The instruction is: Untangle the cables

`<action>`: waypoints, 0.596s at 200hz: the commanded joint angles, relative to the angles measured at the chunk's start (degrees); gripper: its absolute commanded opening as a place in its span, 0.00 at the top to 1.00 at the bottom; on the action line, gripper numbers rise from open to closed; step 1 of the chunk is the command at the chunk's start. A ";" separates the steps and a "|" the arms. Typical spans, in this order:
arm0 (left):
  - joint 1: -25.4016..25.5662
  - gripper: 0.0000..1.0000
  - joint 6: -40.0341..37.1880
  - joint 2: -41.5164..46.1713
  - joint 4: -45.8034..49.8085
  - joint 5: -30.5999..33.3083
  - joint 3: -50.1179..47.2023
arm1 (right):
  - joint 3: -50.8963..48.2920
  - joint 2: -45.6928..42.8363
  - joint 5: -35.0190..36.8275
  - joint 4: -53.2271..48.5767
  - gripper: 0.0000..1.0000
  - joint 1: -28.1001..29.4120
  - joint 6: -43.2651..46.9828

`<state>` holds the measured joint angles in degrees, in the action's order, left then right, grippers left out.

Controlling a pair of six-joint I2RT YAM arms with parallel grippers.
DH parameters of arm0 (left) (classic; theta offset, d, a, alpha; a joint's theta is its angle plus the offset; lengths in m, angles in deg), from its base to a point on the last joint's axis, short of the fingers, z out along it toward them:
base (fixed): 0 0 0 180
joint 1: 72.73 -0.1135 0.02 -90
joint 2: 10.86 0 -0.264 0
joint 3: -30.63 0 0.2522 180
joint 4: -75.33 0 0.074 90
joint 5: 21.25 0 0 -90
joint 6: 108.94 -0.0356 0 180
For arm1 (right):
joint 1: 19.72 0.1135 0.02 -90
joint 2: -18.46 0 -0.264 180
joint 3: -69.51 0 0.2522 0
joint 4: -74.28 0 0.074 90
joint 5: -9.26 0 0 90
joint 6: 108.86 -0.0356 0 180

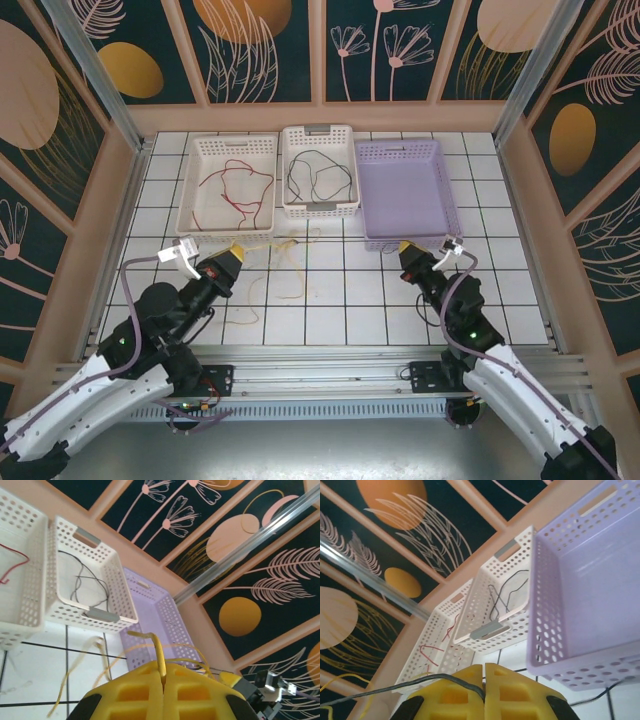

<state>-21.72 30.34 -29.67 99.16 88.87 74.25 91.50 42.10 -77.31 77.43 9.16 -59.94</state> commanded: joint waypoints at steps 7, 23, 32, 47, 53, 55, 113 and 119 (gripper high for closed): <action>-0.34 1.00 -3.33 1.39 4.37 5.49 1.92 | 2.37 -1.64 2.58 -4.86 1.00 -2.46 -1.18; -0.33 1.00 -4.09 1.80 5.45 6.45 2.11 | 2.83 -2.44 2.64 -6.46 1.00 -3.57 -1.27; -0.37 1.00 -4.62 1.93 6.11 7.00 2.26 | 3.42 -2.99 2.88 -7.64 1.00 -4.19 -1.13; -0.37 1.00 -5.47 2.06 7.27 8.10 2.73 | 4.74 -4.00 3.92 -10.35 1.00 -5.24 -0.87; -0.34 1.00 -5.82 2.15 7.78 8.51 2.95 | 5.28 -4.49 4.28 -11.48 1.00 -5.75 -0.68; -0.30 1.00 -5.94 2.19 7.95 8.66 2.97 | 5.45 -4.68 4.30 -11.70 1.00 -5.92 -0.67; -0.33 1.00 -8.95 2.55 11.23 11.95 4.20 | 11.26 -7.24 5.88 -18.05 1.00 -8.48 2.24; -0.30 1.00 -9.22 2.60 11.49 12.06 4.28 | 12.13 -7.37 6.66 -18.97 1.00 -8.58 2.62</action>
<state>-21.81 24.00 -27.72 108.36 97.98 76.53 99.52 35.96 -74.04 62.61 1.36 -59.59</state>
